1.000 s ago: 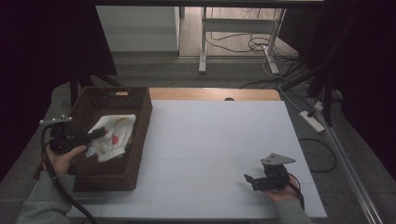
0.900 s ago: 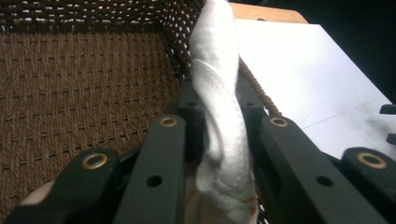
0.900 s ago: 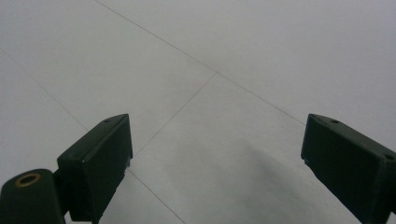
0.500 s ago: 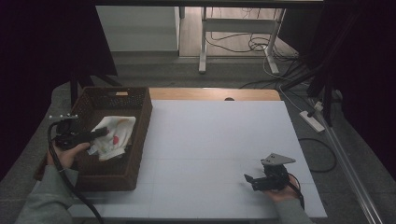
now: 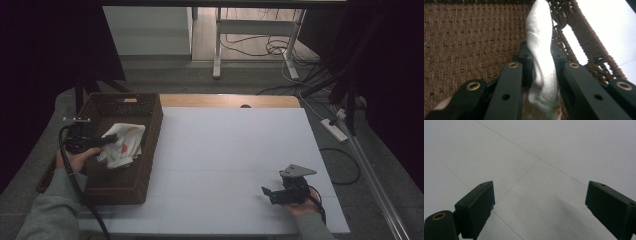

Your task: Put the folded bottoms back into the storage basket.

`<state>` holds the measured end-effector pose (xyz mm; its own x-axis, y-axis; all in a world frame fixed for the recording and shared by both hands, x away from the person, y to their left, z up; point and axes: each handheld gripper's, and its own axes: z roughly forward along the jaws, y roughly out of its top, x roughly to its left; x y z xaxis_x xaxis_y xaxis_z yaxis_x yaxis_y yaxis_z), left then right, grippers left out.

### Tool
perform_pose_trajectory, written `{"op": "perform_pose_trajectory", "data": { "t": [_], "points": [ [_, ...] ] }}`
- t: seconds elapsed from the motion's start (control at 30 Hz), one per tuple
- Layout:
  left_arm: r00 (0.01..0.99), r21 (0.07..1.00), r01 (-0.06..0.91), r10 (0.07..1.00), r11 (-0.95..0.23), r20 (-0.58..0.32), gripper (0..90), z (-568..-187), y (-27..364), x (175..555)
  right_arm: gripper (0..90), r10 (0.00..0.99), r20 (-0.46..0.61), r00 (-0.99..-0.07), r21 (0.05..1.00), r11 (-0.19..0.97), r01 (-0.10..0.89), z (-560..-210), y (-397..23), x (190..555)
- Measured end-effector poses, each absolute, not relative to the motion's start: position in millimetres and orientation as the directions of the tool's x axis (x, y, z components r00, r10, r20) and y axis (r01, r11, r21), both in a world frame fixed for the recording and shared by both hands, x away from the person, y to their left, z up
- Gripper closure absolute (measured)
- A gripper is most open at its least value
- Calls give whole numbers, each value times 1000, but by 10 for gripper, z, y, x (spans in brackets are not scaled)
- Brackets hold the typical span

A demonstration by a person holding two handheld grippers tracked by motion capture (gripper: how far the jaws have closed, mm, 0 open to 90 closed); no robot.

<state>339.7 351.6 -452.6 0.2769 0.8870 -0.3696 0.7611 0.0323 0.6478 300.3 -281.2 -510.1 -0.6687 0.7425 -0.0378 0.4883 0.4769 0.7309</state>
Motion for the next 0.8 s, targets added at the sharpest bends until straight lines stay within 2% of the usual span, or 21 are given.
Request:
{"op": "perform_pose_trajectory", "data": {
  "t": [0.33,0.8],
  "points": [
    [258,634,773,897,31,-359,738,-4594,3545,3472,94,742,-39,-669,728,480,490,-5101,-2811,3004],
    [223,626,779,915,41,-337,616,-4650,3579,3494,94,742,-36,-669,730,477,490,-5102,-2812,3005]
  ]
}}
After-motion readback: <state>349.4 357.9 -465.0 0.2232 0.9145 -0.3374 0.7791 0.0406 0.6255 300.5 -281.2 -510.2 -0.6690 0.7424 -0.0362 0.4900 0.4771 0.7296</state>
